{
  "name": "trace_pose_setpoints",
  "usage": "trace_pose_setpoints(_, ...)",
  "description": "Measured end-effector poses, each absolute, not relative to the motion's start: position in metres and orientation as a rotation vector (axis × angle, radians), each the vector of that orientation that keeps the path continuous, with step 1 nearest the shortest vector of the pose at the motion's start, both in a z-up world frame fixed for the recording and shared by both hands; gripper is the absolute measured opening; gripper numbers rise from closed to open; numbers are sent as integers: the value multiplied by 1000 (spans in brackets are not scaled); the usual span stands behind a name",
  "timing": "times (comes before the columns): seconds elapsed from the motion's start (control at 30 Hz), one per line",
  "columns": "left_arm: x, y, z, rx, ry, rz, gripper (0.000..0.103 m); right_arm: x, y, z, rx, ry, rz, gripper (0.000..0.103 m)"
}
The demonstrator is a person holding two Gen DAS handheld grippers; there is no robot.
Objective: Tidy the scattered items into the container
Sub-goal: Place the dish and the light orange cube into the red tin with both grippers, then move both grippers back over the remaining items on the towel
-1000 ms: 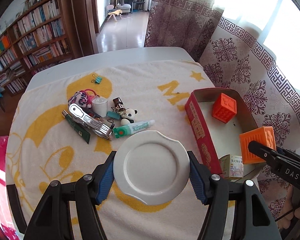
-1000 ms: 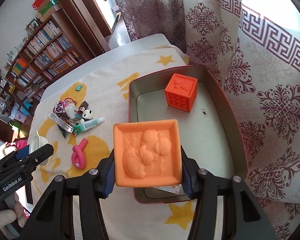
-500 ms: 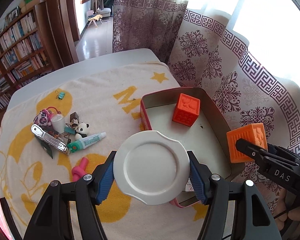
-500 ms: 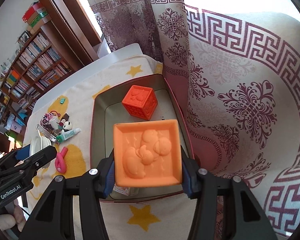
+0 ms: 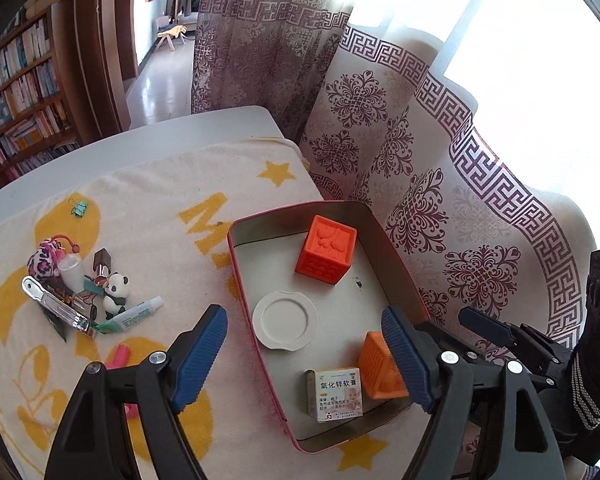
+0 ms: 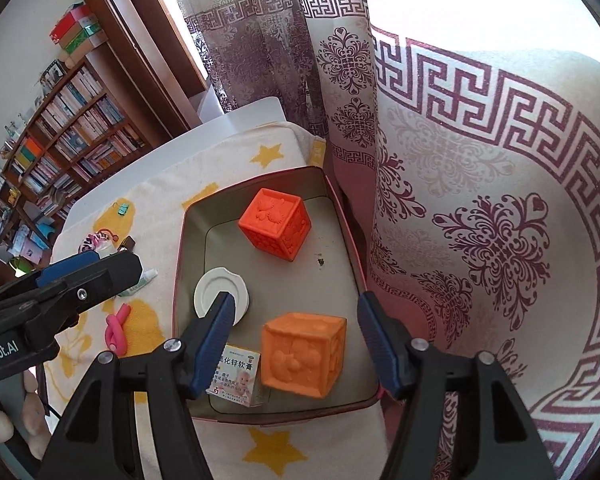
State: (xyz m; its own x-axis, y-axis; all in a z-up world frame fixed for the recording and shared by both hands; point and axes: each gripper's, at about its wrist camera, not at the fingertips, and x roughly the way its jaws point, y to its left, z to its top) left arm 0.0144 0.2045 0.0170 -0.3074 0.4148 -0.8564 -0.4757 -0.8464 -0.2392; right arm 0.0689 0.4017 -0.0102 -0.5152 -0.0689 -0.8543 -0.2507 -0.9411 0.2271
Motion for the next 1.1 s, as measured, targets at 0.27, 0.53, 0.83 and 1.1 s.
trace_pose_setpoints(0.27,16,176,7,-1479,56,2222,81,74,390,-21,-1538,532,2579,68)
trace_pose_setpoints(0.53,25,147,9,-1488,75,2285,81,73,363,-22,-1571,503,2609,68)
trace_pose_setpoints(0.83,34,111,7,-1516,70,2326,81,73,327,-22,-1611,453,2644,70)
trace_pose_setpoints(1.1,38,82,-3,-1567,50,2345,81,72,296,-24,-1652,413,2666,70)
